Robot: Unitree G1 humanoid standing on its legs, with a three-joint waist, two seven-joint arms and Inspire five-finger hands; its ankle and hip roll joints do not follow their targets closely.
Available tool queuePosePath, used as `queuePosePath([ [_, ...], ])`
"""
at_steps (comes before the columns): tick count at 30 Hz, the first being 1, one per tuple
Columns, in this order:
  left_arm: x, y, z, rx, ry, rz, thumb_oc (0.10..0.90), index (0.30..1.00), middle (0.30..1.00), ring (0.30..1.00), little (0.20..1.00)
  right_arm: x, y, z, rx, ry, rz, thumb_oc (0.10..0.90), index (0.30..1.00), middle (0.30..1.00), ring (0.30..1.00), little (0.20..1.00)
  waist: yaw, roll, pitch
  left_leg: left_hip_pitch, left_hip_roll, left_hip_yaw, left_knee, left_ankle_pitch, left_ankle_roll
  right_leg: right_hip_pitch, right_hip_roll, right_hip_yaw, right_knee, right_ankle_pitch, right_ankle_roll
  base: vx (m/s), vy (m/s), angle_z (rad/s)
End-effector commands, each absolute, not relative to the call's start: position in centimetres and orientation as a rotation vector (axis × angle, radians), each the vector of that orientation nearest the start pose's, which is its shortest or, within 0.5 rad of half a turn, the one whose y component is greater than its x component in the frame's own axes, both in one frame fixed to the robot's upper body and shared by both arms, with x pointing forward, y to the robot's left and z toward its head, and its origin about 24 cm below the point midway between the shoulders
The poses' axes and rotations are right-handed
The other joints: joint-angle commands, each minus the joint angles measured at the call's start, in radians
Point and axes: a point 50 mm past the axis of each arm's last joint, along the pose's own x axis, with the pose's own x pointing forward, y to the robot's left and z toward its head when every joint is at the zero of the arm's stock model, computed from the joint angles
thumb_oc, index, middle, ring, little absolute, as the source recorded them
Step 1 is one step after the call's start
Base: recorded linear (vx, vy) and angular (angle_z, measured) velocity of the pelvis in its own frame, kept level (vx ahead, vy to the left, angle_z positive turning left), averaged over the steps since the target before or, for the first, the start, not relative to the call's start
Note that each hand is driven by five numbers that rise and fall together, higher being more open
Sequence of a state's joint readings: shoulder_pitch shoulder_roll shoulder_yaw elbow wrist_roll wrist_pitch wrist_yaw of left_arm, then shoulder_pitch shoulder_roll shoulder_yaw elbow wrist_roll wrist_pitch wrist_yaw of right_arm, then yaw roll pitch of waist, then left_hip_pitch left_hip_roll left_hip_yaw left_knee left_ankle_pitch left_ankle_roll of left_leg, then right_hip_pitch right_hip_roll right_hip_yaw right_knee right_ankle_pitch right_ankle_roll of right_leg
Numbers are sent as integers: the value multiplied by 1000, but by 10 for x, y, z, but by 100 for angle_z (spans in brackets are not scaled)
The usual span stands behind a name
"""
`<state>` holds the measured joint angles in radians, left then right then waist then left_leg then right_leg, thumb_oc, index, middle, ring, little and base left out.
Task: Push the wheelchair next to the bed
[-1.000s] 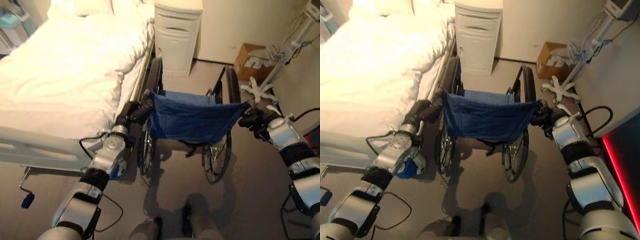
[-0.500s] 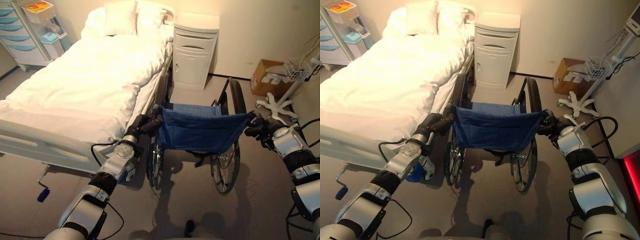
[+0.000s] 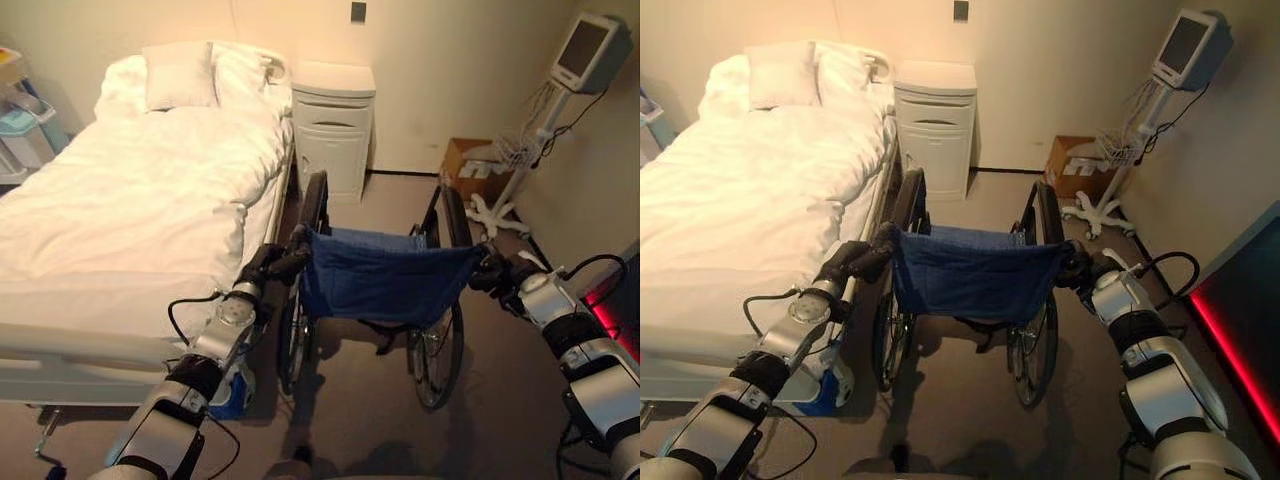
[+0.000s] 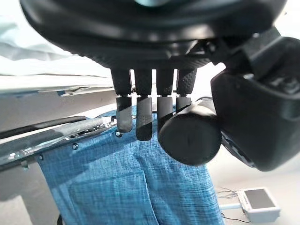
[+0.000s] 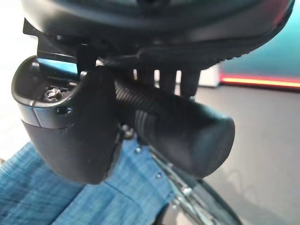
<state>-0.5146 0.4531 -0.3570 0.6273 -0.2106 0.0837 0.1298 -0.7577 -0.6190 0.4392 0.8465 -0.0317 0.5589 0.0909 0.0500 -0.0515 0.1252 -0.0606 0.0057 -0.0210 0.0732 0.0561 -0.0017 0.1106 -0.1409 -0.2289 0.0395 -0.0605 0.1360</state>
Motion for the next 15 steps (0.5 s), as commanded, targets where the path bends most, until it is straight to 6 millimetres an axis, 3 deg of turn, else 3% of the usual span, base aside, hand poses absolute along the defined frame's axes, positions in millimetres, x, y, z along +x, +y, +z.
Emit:
queuePosePath([
  [1, 330, 238, 31, 555, 335, 141, 400, 300, 300, 300, 300, 367, -194, 49, -776, 607, 279, 400, 300, 300, 300, 300, 122, 35, 63, 11, -17, 27, -36, -42, -8, -18, -44, 21, 48, 42, 10, -15, 6, -19],
  [2, 331, 237, 31, 555, 333, 146, 400, 300, 300, 300, 300, 368, -194, 49, -777, 603, 274, 609, 613, 613, 613, 613, 123, 34, 60, 8, -19, 27, -36, -42, -5, -20, -43, 24, 48, 43, 10, -8, 8, -11],
  [3, 330, 236, 30, 548, 332, 150, 497, 446, 446, 446, 446, 367, -194, 48, -777, 604, 268, 800, 900, 900, 900, 900, 124, 34, 57, 5, -20, 26, -35, -42, -2, -23, -45, 24, 49, 48, 11, -2, 0, -4],
  [4, 330, 235, 29, 537, 341, 145, 772, 858, 858, 858, 858, 368, -194, 48, -771, 609, 273, 800, 900, 900, 900, 900, 125, 33, 56, 4, -21, 26, -31, -44, 0, -24, -46, 27, 51, 53, 11, 0, 0, 0],
  [5, 329, 235, 27, 535, 344, 145, 800, 900, 900, 900, 900, 368, -193, 48, -760, 608, 281, 800, 900, 900, 900, 900, 126, 31, 56, 3, -21, 26, -30, -45, 2, -26, -48, 27, 53, 57, 11, 0, 0, 0],
  [15, 324, 243, 29, 503, 325, 140, 800, 900, 900, 900, 900, 375, -198, 73, -765, 450, 202, 800, 900, 900, 900, 900, 136, 16, 54, 6, -10, 25, -34, -49, 5, -15, -39, 32, 49, 64, 18, -23, -69, 1],
])
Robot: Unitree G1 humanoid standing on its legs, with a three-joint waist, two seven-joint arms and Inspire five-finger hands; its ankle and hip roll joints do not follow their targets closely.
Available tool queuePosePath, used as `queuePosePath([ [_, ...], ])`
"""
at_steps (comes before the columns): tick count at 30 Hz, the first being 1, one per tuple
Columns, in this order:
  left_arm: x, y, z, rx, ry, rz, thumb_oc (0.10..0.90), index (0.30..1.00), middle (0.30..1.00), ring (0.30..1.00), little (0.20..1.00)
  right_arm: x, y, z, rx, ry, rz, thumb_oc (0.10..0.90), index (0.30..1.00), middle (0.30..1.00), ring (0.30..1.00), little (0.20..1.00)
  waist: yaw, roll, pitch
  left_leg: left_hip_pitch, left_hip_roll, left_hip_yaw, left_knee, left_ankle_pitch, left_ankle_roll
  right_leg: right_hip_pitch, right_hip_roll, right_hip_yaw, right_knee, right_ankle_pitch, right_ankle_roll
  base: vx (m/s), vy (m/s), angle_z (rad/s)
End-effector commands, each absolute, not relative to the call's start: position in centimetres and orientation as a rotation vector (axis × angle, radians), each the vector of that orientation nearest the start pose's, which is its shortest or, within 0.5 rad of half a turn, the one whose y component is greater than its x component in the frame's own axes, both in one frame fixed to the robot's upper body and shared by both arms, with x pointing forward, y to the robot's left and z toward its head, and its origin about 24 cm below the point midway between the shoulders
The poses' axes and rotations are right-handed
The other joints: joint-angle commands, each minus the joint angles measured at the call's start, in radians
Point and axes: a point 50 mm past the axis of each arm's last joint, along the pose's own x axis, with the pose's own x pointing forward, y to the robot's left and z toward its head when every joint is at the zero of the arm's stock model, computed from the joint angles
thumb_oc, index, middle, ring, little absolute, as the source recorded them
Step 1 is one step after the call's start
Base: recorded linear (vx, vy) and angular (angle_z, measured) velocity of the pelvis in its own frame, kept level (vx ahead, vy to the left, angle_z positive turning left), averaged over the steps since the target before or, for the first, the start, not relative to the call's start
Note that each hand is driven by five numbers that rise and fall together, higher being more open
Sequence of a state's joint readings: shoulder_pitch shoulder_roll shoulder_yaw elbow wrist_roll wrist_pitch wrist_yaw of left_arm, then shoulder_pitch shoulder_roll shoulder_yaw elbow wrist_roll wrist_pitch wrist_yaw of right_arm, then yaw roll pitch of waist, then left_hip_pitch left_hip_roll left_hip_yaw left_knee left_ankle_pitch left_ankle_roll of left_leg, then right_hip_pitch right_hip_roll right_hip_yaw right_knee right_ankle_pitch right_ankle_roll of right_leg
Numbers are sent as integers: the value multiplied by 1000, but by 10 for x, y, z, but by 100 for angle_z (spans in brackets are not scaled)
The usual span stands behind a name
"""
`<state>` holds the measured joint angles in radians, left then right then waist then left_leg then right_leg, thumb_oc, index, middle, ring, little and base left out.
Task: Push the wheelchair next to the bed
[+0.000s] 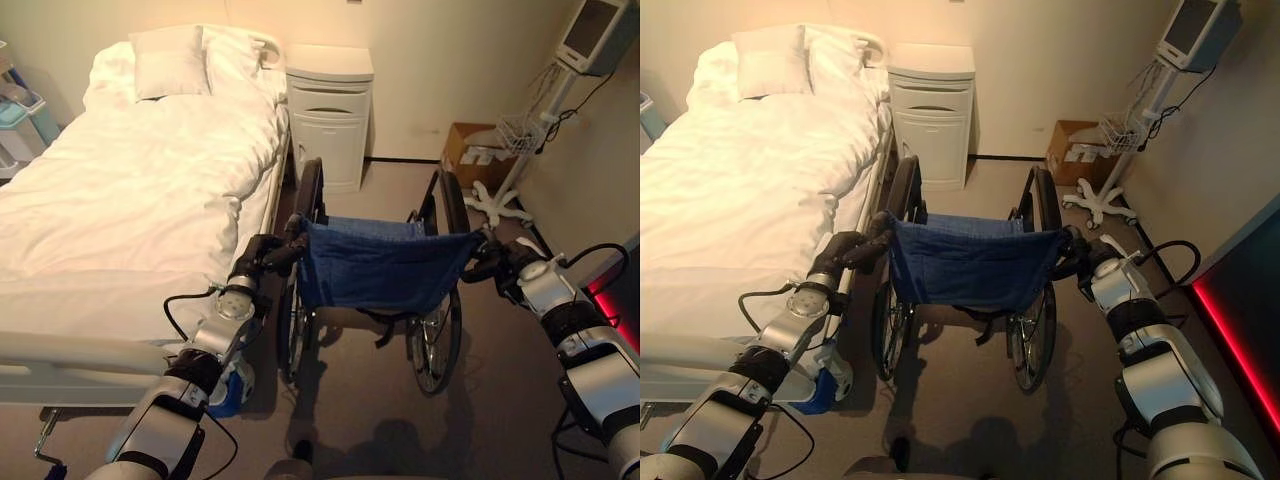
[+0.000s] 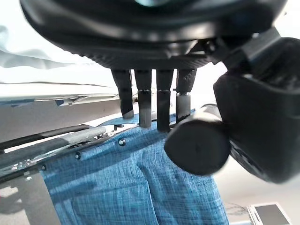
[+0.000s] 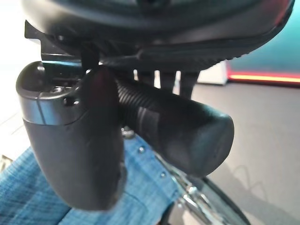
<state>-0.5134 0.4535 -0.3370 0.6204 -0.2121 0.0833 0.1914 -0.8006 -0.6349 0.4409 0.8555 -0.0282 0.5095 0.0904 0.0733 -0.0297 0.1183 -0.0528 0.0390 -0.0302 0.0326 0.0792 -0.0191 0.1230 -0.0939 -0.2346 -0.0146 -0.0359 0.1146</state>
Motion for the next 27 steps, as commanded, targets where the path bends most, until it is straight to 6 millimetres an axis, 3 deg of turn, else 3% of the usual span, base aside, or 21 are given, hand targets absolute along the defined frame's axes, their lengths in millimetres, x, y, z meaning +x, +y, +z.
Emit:
queuePosePath([
  [1, 324, 243, 29, 503, 320, 135, 800, 900, 900, 900, 900, 376, -200, 79, -769, 426, 184, 800, 900, 900, 900, 900, 113, -6, 60, -2, -43, 34, 5, -71, 23, -26, -84, 36, 104, 38, 39, -39, -71, 2],
  [12, 319, 246, 35, 437, 286, 61, 800, 900, 900, 900, 900, 380, -217, 115, -790, 290, 115, 800, 900, 900, 900, 900, 104, -7, 33, 18, -29, 19, -8, -62, 8, -17, -56, 29, 94, -4, 21, -26, -52, 6],
  [15, 317, 246, 37, 394, 272, 53, 800, 900, 900, 900, 900, 383, -221, 143, -837, 199, 71, 800, 900, 900, 900, 900, 100, -9, 26, 29, -24, 17, -14, -63, 2, -18, -51, 24, 93, -11, 14, -25, -19, 1],
  [16, 317, 246, 37, 394, 272, 53, 800, 900, 900, 900, 900, 383, -221, 143, -837, 199, 71, 800, 900, 900, 900, 900, 100, -8, 26, 29, -24, 17, -14, -63, 2, -18, -51, 24, 93, -11, 14, -34, -33, 1],
  [18, 314, 243, 35, 336, 276, 8, 800, 900, 900, 900, 900, 385, -230, 168, -888, 142, 23, 800, 900, 900, 900, 900, 99, -12, 20, 35, -21, 15, -18, -62, -3, -17, -46, 19, 88, -14, 8, -50, -41, 1],
  [20, 313, 241, 36, 311, 265, -13, 800, 900, 900, 900, 900, 385, -234, 176, -891, 138, 17, 800, 900, 900, 900, 900, 98, -13, 16, 39, -19, 16, -23, -61, -6, -16, -44, 17, 84, -14, 6, -54, -30, 3],
  [27, 309, 238, 44, 73, 248, -134, 800, 900, 900, 900, 900, 381, -238, 184, -645, 186, 150, 800, 900, 900, 900, 900, 90, -16, 7, 63, -7, 19, -49, -51, -18, -12, -32, 1, 70, -14, -5, -56, -17, 3],
])
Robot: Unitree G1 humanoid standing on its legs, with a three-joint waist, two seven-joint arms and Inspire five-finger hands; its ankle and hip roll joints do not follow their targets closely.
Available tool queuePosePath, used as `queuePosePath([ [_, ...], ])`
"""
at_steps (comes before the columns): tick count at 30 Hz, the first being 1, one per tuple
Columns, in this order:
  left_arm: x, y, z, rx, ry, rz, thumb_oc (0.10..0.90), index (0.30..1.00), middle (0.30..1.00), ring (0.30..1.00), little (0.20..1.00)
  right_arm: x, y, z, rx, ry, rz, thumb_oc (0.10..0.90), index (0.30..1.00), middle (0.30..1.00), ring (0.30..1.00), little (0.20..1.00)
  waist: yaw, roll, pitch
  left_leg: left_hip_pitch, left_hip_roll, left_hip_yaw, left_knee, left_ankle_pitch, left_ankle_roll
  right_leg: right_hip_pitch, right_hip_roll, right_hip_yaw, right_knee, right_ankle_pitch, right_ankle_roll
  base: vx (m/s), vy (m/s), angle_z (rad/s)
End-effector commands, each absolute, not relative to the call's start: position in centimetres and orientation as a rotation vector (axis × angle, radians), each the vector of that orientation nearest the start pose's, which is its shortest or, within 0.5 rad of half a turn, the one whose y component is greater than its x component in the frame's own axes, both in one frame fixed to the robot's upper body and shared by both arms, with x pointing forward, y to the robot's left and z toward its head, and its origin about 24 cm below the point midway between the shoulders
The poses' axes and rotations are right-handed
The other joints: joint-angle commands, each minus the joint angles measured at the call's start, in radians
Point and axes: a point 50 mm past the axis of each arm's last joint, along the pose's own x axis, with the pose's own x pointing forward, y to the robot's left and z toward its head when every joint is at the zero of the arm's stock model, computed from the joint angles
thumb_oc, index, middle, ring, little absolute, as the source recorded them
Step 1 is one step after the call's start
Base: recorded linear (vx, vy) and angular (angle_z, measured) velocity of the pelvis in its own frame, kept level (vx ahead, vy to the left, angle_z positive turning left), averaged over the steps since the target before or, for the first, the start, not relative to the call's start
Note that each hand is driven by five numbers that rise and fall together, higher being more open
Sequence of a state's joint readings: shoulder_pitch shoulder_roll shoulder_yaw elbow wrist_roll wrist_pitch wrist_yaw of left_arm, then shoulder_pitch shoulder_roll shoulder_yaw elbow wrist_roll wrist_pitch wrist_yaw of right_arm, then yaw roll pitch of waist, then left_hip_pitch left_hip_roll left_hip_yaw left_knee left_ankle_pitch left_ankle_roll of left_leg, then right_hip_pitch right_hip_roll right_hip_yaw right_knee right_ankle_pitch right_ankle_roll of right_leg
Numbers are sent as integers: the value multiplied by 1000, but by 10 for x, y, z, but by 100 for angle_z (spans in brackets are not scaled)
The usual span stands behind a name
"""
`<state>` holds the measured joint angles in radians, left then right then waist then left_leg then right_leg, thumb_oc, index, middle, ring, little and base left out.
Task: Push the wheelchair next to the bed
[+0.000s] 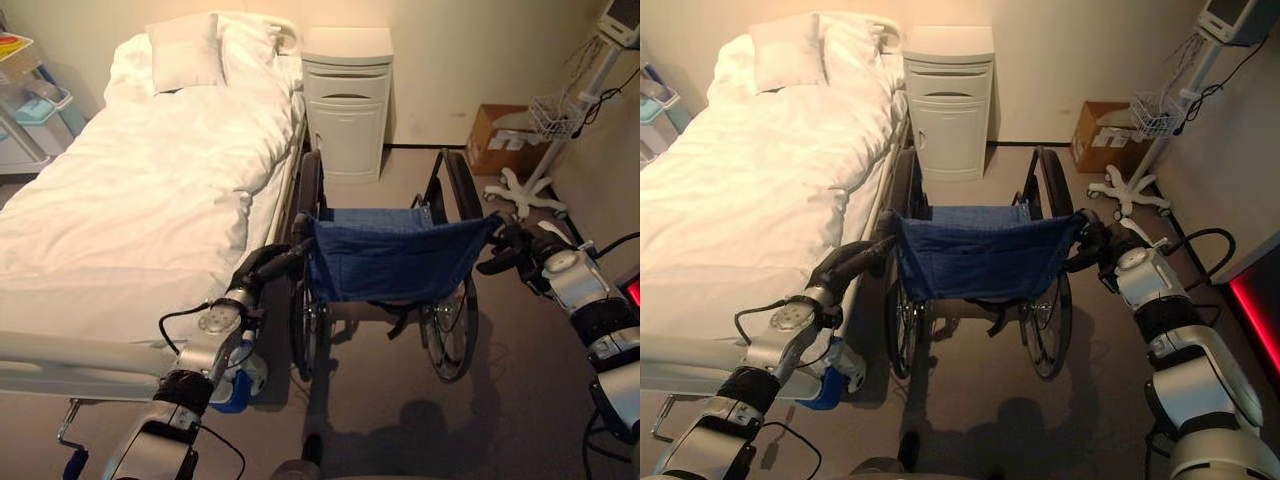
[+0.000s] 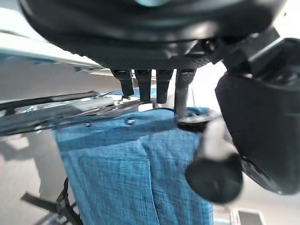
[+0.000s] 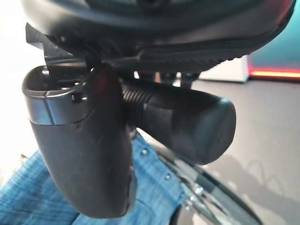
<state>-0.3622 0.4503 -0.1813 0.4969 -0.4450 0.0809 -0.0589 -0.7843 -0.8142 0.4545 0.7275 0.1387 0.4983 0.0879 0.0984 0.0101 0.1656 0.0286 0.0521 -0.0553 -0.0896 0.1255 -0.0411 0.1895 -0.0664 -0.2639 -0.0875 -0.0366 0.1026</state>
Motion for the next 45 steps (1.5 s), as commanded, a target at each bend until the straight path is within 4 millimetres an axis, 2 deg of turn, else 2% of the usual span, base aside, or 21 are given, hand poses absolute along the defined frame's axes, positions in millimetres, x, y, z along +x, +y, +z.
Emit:
queuePosePath([
  [1, 309, 238, 47, 48, 247, -151, 800, 900, 900, 900, 900, 381, -237, 185, -606, 188, 168, 800, 900, 900, 900, 900, 62, -57, -42, -15, -18, 47, 71, -97, 2, -77, -59, 29, 142, -12, 6, -59, 2, 2],
  [3, 310, 240, 51, -13, 234, -179, 800, 900, 900, 900, 900, 381, -234, 189, -525, 163, 191, 800, 900, 900, 900, 900, 56, -55, -46, -10, -16, 49, 64, -93, -1, -77, -55, 27, 139, -12, 3, -56, 12, -1],
  [5, 313, 244, 60, -81, 203, -206, 800, 900, 900, 900, 900, 384, -232, 202, -469, 103, 177, 800, 900, 900, 900, 900, 51, -52, -52, -5, -16, 50, 56, -90, -4, -74, -51, 26, 136, -13, 1, -50, 19, -2],
  [10, 319, 254, 76, -98, 148, -196, 800, 900, 900, 900, 900, 386, -239, 232, -479, 2, 97, 800, 900, 900, 900, 900, 45, -50, -61, 1, -16, 54, 45, -87, -6, -75, -47, 26, 130, -12, 0, -45, 11, 1],
  [12, 321, 262, 83, -126, 136, -192, 800, 900, 900, 900, 900, 385, -248, 251, -495, -38, 47, 800, 900, 900, 900, 900, 42, -52, -68, 3, -17, 57, 39, -87, -7, -75, -45, 25, 124, -13, 1, -48, 2, 1],
  [16, 323, 270, 87, -144, 136, -185, 800, 900, 900, 900, 900, 384, -257, 267, -515, -71, 1, 800, 900, 900, 900, 900, 39, -55, -75, 7, -20, 59, 31, -88, -7, -75, -41, 27, 116, -11, 0, -21, -2, 0],
  [19, 322, 277, 86, -145, 145, -170, 800, 900, 900, 900, 900, 381, -265, 277, -560, -88, -45, 800, 900, 900, 900, 900, 34, -57, -80, 12, -22, 63, 27, -91, -4, -74, -38, 28, 111, -10, 0, -40, -9, 4],
  [23, 321, 284, 84, -144, 161, -158, 800, 900, 900, 900, 900, 375, -283, 299, -726, -134, -172, 800, 900, 900, 900, 900, 25, -60, -86, 17, -24, 69, 22, -95, -2, -77, -35, 32, 102, -6, 2, -28, -11, 11],
  [28, 318, 288, 75, -144, 197, -153, 800, 900, 900, 900, 900, 367, -289, 323, -702, -240, -278, 800, 900, 900, 900, 900, 15, -60, -88, 24, -27, 74, 21, -103, 3, -76, -31, 40, 99, -7, 1, -5, 0, 2],
  [30, 317, 290, 73, -141, 211, -145, 800, 900, 900, 900, 900, 361, -297, 330, -745, -260, -369, 800, 900, 900, 900, 900, 9, -60, -89, 27, -27, 77, 19, -108, 5, -76, -30, 42, 98, -8, 2, 0, 0, 0],
  [32, 317, 291, 70, -119, 220, -120, 800, 900, 900, 900, 900, 354, -307, 343, -862, -292, -492, 800, 900, 900, 900, 900, 2, -60, -91, 28, -28, 80, 17, -111, 8, -79, -27, 47, 94, -7, 3, -12, 0, 2],
  [36, 314, 294, 66, -116, 243, -108, 800, 900, 900, 900, 900, 342, -305, 370, -946, -414, -619, 800, 900, 900, 900, 900, -4, -61, -92, 30, -30, 81, 17, -114, 11, -81, -25, 55, 93, -6, 4, -11, 3, 10],
  [38, 312, 293, 60, -121, 259, -108, 800, 900, 900, 900, 900, 336, -307, 375, -995, -430, -684, 800, 900, 900, 900, 900, -10, -60, -90, 32, -31, 81, 17, -117, 13, -82, -24, 58, 93, -6, 5, -2, 1, 6],
  [40, 311, 291, 57, -119, 269, -109, 800, 900, 900, 900, 900, 335, -311, 371, -997, -408, -689, 800, 900, 900, 900, 900, -13, -60, -91, 32, -32, 81, 14, -118, 15, -83, -23, 60, 89, -5, 6, 0, 0, 0],
  [45, 309, 289, 53, -145, 266, -93, 800, 900, 900, 900, 900, 341, -330, 321, -937, -178, -603, 800, 900, 900, 900, 900, -30, -52, -82, 37, -30, 92, 15, -120, 17, -89, -23, 65, 95, -4, 6, 0, 0, 0],
])
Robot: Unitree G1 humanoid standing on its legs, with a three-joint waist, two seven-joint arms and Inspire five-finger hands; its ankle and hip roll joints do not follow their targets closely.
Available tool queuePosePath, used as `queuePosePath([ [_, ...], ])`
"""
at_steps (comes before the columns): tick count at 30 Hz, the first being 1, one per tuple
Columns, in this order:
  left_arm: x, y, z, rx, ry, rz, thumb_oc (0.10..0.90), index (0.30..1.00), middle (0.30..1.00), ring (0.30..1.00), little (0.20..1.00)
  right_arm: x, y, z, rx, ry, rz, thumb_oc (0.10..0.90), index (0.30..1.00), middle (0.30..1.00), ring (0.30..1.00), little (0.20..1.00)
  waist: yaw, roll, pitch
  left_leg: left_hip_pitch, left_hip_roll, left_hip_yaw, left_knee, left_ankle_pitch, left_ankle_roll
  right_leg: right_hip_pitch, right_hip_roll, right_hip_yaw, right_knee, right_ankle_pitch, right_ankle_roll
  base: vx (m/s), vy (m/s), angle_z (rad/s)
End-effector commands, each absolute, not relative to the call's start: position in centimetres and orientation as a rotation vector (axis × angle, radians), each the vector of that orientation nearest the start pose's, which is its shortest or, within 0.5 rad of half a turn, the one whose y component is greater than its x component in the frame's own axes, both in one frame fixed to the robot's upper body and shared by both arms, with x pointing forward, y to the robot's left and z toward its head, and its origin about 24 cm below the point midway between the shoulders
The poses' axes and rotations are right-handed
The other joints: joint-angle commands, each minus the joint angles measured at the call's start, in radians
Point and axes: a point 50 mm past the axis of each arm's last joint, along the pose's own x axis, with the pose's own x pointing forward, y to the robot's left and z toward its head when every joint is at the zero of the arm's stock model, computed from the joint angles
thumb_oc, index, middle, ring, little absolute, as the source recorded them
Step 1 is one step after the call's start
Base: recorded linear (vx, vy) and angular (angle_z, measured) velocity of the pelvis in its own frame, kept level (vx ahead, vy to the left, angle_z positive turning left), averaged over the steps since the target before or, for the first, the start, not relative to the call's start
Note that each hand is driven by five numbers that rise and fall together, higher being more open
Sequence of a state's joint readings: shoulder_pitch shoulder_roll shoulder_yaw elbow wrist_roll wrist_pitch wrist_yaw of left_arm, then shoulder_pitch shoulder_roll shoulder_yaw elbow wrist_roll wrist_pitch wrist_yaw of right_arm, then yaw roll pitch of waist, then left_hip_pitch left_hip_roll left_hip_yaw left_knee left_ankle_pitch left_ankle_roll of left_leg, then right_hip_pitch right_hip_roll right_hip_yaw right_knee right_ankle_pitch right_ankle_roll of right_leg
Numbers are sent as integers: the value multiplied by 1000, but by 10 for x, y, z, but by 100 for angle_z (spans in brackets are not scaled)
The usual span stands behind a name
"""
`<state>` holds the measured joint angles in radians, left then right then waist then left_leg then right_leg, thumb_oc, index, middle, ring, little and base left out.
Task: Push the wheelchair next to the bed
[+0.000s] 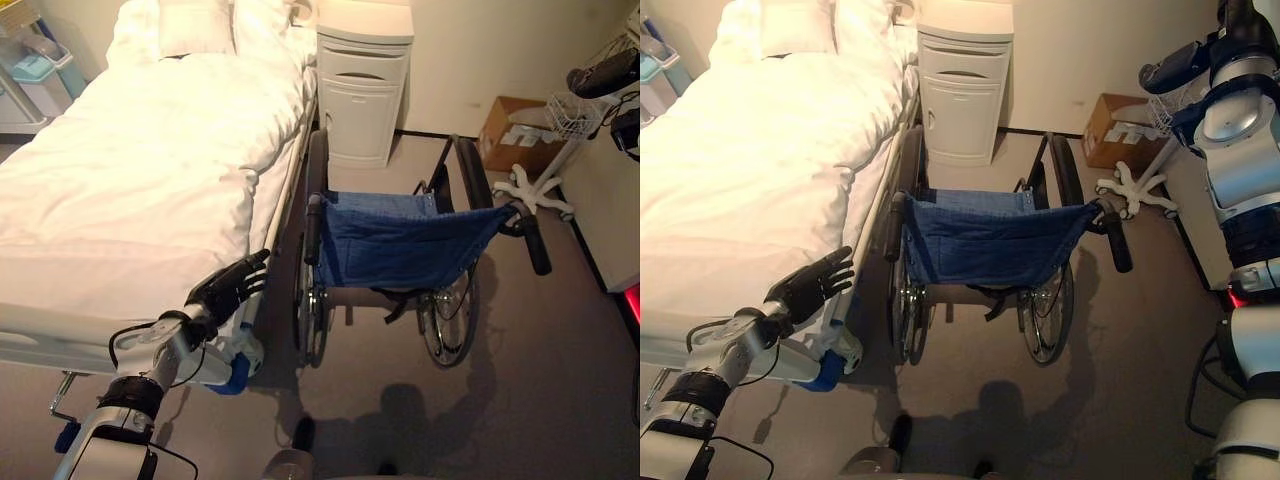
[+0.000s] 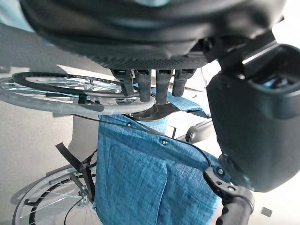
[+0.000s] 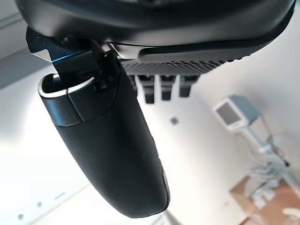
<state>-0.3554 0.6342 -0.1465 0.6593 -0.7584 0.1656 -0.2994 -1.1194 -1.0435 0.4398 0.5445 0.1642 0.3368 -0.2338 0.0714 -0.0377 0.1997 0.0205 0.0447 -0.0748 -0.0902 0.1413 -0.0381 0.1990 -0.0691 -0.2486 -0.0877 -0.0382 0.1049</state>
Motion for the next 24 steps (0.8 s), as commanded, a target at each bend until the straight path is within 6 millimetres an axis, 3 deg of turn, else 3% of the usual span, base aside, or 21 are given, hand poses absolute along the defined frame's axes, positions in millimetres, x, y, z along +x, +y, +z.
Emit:
queuePosePath([
  [1, 309, 291, 55, -110, 214, -34, 800, 900, 900, 900, 900, 341, -337, 302, -913, -128, -593, 800, 900, 900, 900, 900, -6, -3, -113, 47, -23, 115, 16, -136, 14, -98, -21, 51, 96, -1, 4, 0, 0, 0],
  [6, 303, 302, 69, 9, -18, 229, 800, 900, 900, 900, 900, 334, -351, 261, -811, -104, -610, 800, 900, 900, 900, 900, -7, -11, -110, 49, -23, 115, 15, -140, 17, -100, -23, 52, 98, -1, 5, 35, -23, -1],
  [8, 286, 308, 76, 144, -217, 448, 800, 900, 900, 900, 900, 321, -363, 226, -642, -112, -676, 800, 900, 900, 900, 900, -5, -19, -103, 48, -23, 113, 16, -144, 20, -103, -21, 52, 100, -4, 1, 29, -59, -3],
  [9, 284, 307, 75, 152, -223, 458, 800, 900, 900, 900, 900, 319, -364, 222, -635, -107, -679, 800, 900, 900, 900, 900, -3, -21, -104, 48, -23, 112, 16, -145, 20, -103, -21, 52, 101, -4, 1, 23, -55, -4],
  [13, 251, 294, 40, 229, -231, 641, 800, 900, 900, 900, 900, 281, -386, 150, -478, -22, -860, 800, 900, 900, 900, 900, -7, -29, -90, 52, -20, 117, 17, -158, 25, -106, -18, 55, 111, -11, 1, 17, -27, 0],
  [14, 243, 289, 27, 245, -191, 650, 800, 900, 900, 900, 900, 268, -393, 129, -438, 29, -892, 800, 900, 900, 900, 900, -7, -29, -87, 55, -19, 122, 18, -162, 26, -108, -17, 56, 113, -11, 3, 0, 0, 0],
  [15, 241, 288, 22, 249, -165, 650, 800, 900, 900, 900, 900, 264, -395, 121, -409, 53, -902, 800, 900, 900, 900, 900, -7, -30, -86, 56, -18, 124, 18, -163, 27, -108, -17, 56, 114, -10, 3, 9, -12, -7],
  [18, 218, 289, -16, 195, 32, 675, 800, 900, 900, 900, 900, 227, -409, 58, -269, 236, -945, 800, 900, 900, 900, 900, -6, -31, -83, 62, -16, 136, 18, -173, 32, -113, -17, 59, 120, -12, 8, 14, -7, -8],
  [20, 208, 286, -31, 207, 108, 649, 800, 900, 900, 900, 900, 212, -408, 31, -190, 316, -957, 800, 900, 900, 900, 900, -8, -31, -82, 65, -15, 141, 19, -176, 35, -114, -15, 63, 123, -13, 9, 7, -5, -6],
  [21, 199, 283, -45, 213, 184, 605, 800, 900, 900, 900, 900, 198, -401, 3, -129, 408, -949, 800, 900, 900, 900, 900, -10, -29, -78, 66, -15, 145, 20, -180, 38, -118, -13, 65, 129, -15, 10, -8, -9, -5],
  [24, 190, 272, -65, 242, 314, 469, 800, 900, 900, 900, 900, 178, -375, -45, -38, 592, -856, 800, 900, 900, 900, 900, -15, -25, -70, 66, -15, 152, 23, -184, 42, -126, -9, 73, 137, -18, 11, -29, -2, -13],
])
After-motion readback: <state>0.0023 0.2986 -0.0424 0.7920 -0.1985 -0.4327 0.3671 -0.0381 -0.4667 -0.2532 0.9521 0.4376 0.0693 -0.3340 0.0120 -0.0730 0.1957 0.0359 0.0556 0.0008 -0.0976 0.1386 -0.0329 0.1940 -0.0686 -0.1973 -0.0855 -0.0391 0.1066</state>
